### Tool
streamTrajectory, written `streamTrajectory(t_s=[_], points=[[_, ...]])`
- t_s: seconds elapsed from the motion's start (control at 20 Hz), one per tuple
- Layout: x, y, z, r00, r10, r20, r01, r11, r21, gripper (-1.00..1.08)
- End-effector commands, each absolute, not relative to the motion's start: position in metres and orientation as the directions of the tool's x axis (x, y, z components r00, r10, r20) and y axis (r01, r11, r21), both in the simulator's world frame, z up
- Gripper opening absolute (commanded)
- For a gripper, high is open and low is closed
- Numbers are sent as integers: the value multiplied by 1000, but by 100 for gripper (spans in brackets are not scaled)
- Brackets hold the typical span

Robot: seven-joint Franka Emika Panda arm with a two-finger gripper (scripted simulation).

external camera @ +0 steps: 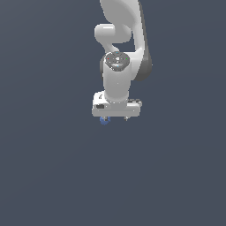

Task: Pick up the object and move it to a goal position.

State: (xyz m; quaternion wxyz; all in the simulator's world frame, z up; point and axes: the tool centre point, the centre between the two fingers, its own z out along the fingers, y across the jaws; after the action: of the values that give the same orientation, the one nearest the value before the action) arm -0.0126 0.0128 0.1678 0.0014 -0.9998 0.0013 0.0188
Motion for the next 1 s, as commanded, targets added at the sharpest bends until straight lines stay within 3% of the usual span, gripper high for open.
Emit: streamTrajectory(t_s=[0.0,0.95], points=[[-13,13,168,999,-3,-38,-3,-1000,-3,100],[-26,6,159,994,-99,-39,-100,-995,-24,100]])
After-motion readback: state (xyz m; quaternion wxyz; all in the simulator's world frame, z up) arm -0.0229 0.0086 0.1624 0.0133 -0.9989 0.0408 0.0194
